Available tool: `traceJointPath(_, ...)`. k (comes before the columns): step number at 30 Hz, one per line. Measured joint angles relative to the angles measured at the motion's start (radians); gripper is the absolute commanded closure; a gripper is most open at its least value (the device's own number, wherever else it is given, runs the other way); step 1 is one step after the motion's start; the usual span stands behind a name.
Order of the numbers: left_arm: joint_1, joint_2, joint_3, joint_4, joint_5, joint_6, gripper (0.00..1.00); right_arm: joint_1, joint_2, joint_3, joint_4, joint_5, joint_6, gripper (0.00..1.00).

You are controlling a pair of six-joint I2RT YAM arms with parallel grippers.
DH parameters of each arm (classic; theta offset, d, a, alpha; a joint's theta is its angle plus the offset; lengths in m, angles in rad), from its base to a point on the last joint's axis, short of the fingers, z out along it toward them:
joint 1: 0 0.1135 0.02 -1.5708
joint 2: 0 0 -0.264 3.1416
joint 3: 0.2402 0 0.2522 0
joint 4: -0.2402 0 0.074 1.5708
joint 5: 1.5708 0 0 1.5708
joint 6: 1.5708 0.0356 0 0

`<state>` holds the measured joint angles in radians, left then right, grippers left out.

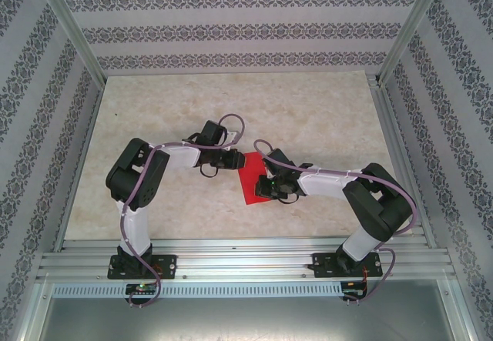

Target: Fold a paper plane with a square sheet of paper (fold left side to right side)

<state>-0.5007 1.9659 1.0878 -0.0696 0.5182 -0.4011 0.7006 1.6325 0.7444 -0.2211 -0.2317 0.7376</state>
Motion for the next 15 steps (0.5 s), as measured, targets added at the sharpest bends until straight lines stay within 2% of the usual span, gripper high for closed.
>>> traceJointPath(15,-0.006,0.024,0.066,-0.064,-0.056,0.019,0.72,0.0,0.002,0.0,0.007,0.003,0.0,0.87)
